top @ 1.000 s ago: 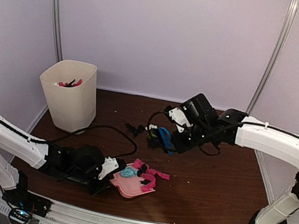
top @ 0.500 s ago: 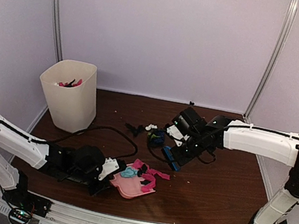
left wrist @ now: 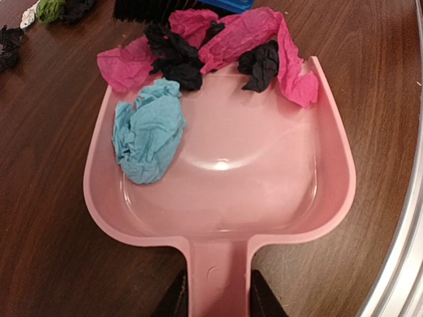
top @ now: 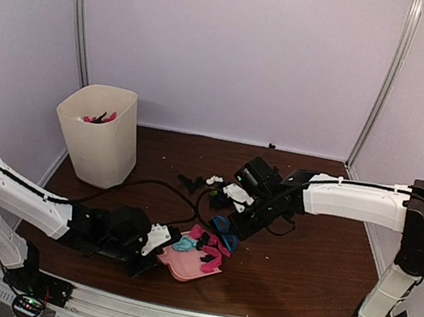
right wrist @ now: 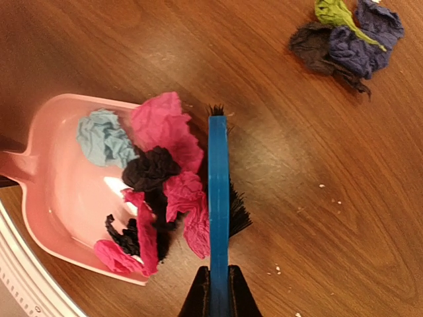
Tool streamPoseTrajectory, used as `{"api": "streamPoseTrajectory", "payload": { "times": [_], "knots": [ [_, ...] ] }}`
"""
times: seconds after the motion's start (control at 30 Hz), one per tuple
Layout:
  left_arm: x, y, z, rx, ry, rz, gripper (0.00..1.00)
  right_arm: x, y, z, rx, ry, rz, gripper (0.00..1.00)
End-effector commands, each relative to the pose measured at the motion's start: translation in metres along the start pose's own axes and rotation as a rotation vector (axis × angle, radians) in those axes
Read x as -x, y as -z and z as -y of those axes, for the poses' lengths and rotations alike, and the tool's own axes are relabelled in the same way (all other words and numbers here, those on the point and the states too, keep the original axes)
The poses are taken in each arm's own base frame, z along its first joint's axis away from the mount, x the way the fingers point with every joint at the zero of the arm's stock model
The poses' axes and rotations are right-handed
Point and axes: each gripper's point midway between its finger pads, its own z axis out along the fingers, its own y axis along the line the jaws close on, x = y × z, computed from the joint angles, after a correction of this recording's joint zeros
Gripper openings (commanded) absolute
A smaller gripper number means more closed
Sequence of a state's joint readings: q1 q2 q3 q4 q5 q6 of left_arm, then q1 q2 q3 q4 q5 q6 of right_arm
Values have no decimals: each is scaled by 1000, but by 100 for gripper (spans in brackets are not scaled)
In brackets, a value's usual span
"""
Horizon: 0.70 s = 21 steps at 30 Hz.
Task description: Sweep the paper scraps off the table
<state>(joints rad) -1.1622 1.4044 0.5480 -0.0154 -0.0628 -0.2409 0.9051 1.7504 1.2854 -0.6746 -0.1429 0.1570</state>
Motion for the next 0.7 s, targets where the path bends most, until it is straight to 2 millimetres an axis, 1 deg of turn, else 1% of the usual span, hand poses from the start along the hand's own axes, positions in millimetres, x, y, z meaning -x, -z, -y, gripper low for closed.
{"api": "streamPoseTrajectory", "payload": {
  "times": [0.0,0.07,0.17,0.27,0.37,0.5,0.67],
  "knots": [
    [5,-4,4,-16,-24,1,0,-8,-11,-36,145,10,-44,0],
    [10,-5,4,-16,-28,24,0,-10,-11,-46,183,20,-49,0],
    [9,-7,3,-9,-32,22,0,-14,-8,-59,237,28,-57,0],
    [8,-9,3,-7,-39,25,0,-15,-4,-63,252,31,-58,0],
    [7,-11,3,-9,-49,31,0,-12,1,-64,257,25,-44,0],
    [12,-9,4,-16,-55,73,0,-5,8,-66,264,1,-19,0],
    [21,-4,3,-13,-53,137,0,1,15,-54,189,-39,-7,0]
  ]
}}
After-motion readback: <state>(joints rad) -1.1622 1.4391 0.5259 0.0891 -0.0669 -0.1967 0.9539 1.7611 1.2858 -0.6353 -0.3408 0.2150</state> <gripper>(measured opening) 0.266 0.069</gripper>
